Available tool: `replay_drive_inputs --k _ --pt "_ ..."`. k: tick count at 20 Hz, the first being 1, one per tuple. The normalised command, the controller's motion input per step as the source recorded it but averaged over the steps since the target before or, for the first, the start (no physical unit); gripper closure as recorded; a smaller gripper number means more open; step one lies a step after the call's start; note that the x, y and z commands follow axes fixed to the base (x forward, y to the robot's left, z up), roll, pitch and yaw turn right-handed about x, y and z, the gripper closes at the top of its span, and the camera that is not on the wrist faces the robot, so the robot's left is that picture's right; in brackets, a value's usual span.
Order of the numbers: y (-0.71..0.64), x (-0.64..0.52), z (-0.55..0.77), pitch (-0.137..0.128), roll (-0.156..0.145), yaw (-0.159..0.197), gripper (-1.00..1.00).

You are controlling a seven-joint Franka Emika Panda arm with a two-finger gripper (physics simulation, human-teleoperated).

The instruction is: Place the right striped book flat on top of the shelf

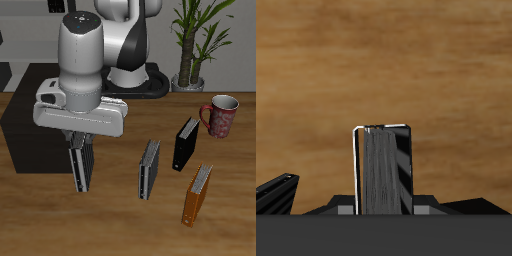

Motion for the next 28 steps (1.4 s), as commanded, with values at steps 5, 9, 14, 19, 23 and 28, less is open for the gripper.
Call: replay_drive_inputs --k 5,9,14,19,23,28 --pt "0.09 -0.46 0.51 -0.052 0.006 -0.017 1.0" --pt "0.11 -0.59 0.44 -0.092 0.031 0.025 1.0" --pt "-0.06 -0.45 0.32 -0.051 0.006 -0.01 1.0" --pt "-0.03 -0.45 0.22 -0.029 0.013 0.024 1.0" --pt "0.09 -0.51 0.2 -0.025 0.053 0.044 1.0" --pt "0.18 -0.51 0.19 -0.023 0.016 0.101 1.0"
